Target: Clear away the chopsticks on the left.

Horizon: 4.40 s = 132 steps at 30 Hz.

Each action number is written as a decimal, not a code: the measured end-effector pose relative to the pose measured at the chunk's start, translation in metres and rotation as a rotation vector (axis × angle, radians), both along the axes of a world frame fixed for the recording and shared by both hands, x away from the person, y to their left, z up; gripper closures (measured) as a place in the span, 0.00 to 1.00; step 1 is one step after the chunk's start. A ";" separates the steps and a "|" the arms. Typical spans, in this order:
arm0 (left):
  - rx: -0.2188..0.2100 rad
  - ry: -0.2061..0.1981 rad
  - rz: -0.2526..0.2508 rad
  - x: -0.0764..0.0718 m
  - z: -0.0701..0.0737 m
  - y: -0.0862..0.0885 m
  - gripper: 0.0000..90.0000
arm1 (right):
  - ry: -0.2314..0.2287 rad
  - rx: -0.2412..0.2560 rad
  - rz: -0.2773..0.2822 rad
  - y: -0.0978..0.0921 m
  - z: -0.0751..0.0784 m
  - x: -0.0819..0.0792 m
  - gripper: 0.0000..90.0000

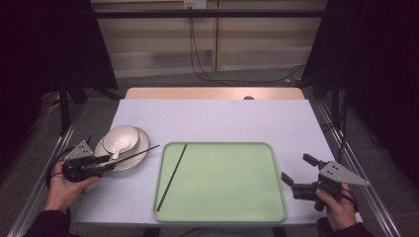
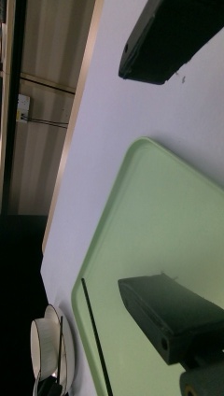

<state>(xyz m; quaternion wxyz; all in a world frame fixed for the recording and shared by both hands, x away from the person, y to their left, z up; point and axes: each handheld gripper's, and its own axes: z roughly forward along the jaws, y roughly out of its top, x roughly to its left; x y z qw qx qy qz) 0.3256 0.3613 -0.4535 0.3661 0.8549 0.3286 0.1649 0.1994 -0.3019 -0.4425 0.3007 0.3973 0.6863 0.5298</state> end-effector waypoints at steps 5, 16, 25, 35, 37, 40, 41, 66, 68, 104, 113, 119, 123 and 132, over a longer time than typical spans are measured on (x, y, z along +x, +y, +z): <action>0.008 0.019 -0.039 0.004 0.000 -0.001 0.76 | 0.001 0.000 -0.001 0.000 0.000 0.000 0.01; 0.062 0.043 -0.115 0.006 0.002 -0.005 0.88 | 0.004 -0.001 -0.007 0.000 0.000 0.000 0.01; 0.032 0.055 -0.161 0.004 0.005 -0.011 0.95 | 0.008 0.001 -0.012 0.000 0.000 0.000 0.01; -0.013 0.065 -0.131 -0.004 0.012 -0.007 0.95 | 0.008 0.002 -0.009 0.001 0.000 0.000 0.01; -0.024 0.077 -0.115 -0.005 0.014 -0.006 0.96 | 0.008 0.002 -0.010 0.001 0.000 0.001 0.01; -0.043 0.090 -0.111 -0.008 0.015 -0.007 0.96 | 0.009 0.003 -0.007 0.000 0.000 0.000 0.01; -0.059 0.091 -0.114 -0.009 0.016 -0.008 0.96 | 0.009 0.003 -0.007 0.000 0.000 0.000 0.01; -0.175 0.039 -0.064 -0.062 0.038 -0.066 0.96 | 0.001 0.012 -0.005 0.000 0.001 -0.001 0.01; -0.172 0.047 -0.059 -0.067 0.038 -0.070 0.96 | 0.001 0.009 -0.003 0.000 0.000 0.000 0.01; -0.202 0.158 0.221 -0.079 0.017 -0.182 0.96 | 0.001 0.005 0.003 0.000 0.000 0.000 0.01; -0.160 0.180 0.274 -0.078 0.005 -0.201 0.96 | 0.001 0.003 0.009 0.000 0.000 0.000 0.01; -0.124 0.180 0.283 -0.077 0.000 -0.208 0.96 | 0.001 0.003 0.009 0.000 0.000 -0.001 0.01; -0.114 0.197 0.297 -0.075 -0.005 -0.211 0.96 | 0.004 0.003 0.011 0.000 0.000 0.000 0.01; -0.084 0.223 0.292 -0.073 -0.012 -0.217 0.95 | 0.007 0.002 0.010 0.001 0.000 0.000 0.01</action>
